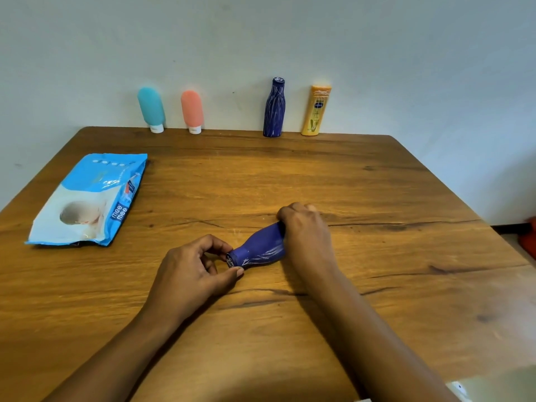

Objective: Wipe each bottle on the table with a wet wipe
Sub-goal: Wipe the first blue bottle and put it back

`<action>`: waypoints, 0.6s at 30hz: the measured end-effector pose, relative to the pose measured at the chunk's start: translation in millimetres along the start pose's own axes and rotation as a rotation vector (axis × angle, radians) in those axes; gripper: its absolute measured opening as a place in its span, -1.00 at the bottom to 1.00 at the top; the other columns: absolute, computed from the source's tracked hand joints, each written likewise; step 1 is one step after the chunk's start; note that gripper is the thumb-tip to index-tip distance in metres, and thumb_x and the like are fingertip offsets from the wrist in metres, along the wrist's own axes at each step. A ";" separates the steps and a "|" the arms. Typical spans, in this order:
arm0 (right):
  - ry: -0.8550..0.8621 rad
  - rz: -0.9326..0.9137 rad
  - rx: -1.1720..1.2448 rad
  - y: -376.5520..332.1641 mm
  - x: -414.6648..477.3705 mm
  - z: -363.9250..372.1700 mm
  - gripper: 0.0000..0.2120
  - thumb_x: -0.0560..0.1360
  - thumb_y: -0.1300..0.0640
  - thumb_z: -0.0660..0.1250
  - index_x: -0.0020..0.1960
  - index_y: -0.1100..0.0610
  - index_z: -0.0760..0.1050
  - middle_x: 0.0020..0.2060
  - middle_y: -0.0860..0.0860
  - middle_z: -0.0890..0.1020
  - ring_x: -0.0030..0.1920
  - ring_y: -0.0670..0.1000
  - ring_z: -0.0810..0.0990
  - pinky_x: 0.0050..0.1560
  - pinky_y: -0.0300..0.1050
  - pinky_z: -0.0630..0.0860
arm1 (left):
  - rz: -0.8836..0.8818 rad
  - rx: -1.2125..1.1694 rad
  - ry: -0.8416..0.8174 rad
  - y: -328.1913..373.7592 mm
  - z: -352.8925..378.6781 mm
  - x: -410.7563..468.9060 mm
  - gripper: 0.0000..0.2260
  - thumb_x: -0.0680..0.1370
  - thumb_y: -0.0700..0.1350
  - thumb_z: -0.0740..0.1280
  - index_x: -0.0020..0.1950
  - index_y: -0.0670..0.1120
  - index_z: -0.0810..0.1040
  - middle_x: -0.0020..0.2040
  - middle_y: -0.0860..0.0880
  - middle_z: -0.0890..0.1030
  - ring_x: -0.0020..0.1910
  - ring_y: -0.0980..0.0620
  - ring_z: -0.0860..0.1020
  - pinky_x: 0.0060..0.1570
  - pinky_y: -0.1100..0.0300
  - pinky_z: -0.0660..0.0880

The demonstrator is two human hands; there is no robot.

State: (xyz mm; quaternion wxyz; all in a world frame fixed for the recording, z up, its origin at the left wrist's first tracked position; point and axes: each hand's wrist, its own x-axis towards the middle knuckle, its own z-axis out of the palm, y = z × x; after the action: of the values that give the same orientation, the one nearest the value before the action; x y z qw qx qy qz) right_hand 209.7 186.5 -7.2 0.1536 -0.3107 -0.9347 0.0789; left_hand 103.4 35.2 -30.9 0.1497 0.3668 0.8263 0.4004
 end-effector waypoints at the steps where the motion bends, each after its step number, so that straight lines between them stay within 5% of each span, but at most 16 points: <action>1: -0.028 -0.057 0.011 -8.4 -3.8 1.6 -0.70 0.51 0.27 0.26 0.24 0.12 0.42 0.13 0.03 0.50 0.11 -0.01 0.39 0.05 -0.21 0.34 | 0.002 0.002 0.002 0.2 0.3 -0.3 -0.71 0.27 0.02 0.57 -0.11 0.16 0.56 -0.42 0.08 0.58 -0.39 0.16 0.54 -0.40 0.30 0.45; 3: -0.053 -0.132 0.044 -14.1 -9.7 2.5 -0.68 0.51 0.26 0.27 0.24 0.11 0.42 0.13 0.02 0.50 0.12 -0.02 0.38 0.07 -0.21 0.34 | 0.003 0.010 0.005 -0.1 0.3 -0.2 -0.72 0.27 0.03 0.57 -0.12 0.17 0.54 -0.40 0.05 0.58 -0.38 0.15 0.55 -0.37 0.22 0.49; 7: 0.013 0.018 -0.008 20.7 9.1 -0.2 -0.74 0.52 0.29 0.22 0.18 0.12 0.49 0.07 0.04 0.56 0.07 0.01 0.47 0.01 -0.17 0.39 | 0.025 0.016 0.009 -3.0 0.4 0.9 -0.73 0.26 0.05 0.57 -0.13 0.17 0.56 -0.42 0.04 0.59 -0.39 0.15 0.54 -0.37 0.21 0.48; 10: 0.007 0.074 -0.024 16.9 16.6 -3.2 -0.73 0.52 0.31 0.22 0.19 0.15 0.49 0.07 0.07 0.57 0.08 0.02 0.50 0.01 -0.16 0.42 | 0.021 0.012 0.002 -1.0 0.7 0.7 -0.73 0.27 0.05 0.56 -0.13 0.18 0.55 -0.37 0.21 0.59 -0.38 0.16 0.54 -0.40 0.26 0.46; 16: -0.062 -0.249 0.142 -46.1 -34.9 6.8 -0.70 0.51 0.25 0.26 0.23 0.12 0.43 0.11 0.03 0.49 0.11 -0.03 0.35 0.01 -0.20 0.40 | 0.044 -0.024 0.013 -0.4 0.0 -0.7 -0.76 0.28 -0.04 0.56 -0.14 0.11 0.59 -0.40 0.22 0.60 -0.46 0.11 0.55 -0.33 0.08 0.53; 18: -0.023 -0.192 0.148 -32.6 -29.4 7.1 -0.69 0.52 0.26 0.26 0.25 0.08 0.44 0.13 0.00 0.50 0.11 -0.05 0.38 0.02 -0.26 0.36 | 0.044 -0.029 0.010 -0.2 0.4 -0.7 -0.76 0.29 -0.03 0.56 -0.13 0.14 0.59 -0.37 0.26 0.60 -0.45 0.12 0.55 -0.34 0.10 0.53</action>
State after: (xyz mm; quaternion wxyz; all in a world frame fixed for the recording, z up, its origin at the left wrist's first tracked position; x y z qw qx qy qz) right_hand 211.5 142.4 -12.9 0.1723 -0.2067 -0.9534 0.1362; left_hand 103.9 34.8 -31.4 0.1421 0.3804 0.8129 0.4174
